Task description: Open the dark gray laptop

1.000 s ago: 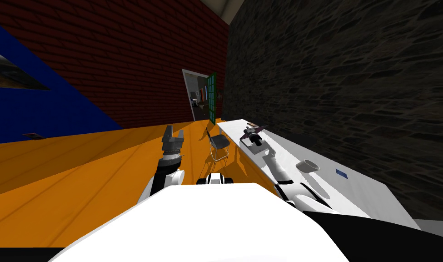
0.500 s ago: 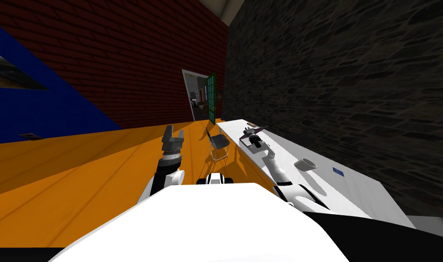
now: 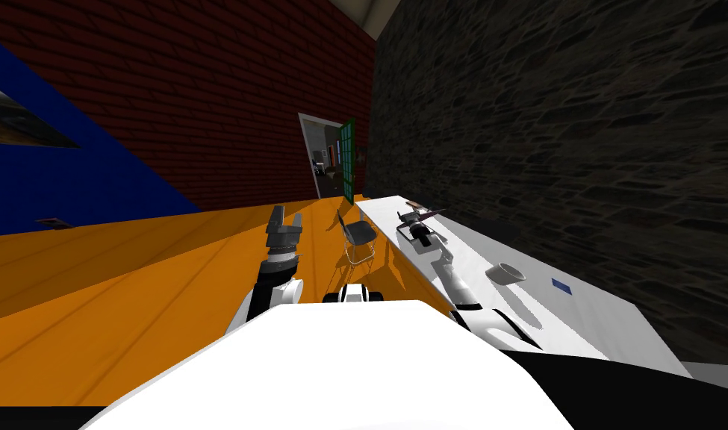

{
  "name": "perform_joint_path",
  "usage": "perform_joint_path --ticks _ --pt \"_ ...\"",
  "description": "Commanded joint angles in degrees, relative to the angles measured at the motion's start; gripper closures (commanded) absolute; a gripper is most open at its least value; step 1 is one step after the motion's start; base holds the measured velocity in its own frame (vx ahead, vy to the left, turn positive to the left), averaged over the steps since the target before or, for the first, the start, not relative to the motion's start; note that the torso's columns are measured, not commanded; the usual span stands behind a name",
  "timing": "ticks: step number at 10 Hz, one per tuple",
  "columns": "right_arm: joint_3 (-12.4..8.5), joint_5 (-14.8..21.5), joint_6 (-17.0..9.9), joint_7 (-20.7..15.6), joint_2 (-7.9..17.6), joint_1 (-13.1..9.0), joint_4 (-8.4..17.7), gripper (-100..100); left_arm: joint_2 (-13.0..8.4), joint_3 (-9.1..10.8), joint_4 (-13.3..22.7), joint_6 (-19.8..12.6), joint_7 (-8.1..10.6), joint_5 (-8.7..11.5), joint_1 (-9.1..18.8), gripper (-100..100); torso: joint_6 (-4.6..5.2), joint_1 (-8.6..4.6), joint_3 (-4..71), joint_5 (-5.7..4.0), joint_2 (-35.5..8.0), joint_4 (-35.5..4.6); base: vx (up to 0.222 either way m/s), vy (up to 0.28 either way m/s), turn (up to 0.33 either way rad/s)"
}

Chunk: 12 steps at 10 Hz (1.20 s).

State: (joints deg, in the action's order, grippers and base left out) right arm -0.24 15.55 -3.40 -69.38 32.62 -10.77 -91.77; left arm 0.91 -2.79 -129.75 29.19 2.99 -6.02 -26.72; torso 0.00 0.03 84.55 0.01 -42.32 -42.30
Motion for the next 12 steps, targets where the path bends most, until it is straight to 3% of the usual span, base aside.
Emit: perform_joint_path --ticks 1,12 --pt "-0.81 0.80 3.23 -2.17 -0.75 1.33 -0.43 -100 0.00 0.00 0.00 0.00 0.00 0.00 0.00 0 0.00 0.02 0.00 0.01 0.00 0.00 0.016 -0.029 0.016" --pt "-5.10 4.62 19.68 -12.14 -4.65 8.46 -1.51 -100 0.00 0.00 0.00 0.00 0.00 0.00 0.00 0 0.00 -0.04 0.02 -0.01 0.04 0.01 0.026 -0.032 0.016"
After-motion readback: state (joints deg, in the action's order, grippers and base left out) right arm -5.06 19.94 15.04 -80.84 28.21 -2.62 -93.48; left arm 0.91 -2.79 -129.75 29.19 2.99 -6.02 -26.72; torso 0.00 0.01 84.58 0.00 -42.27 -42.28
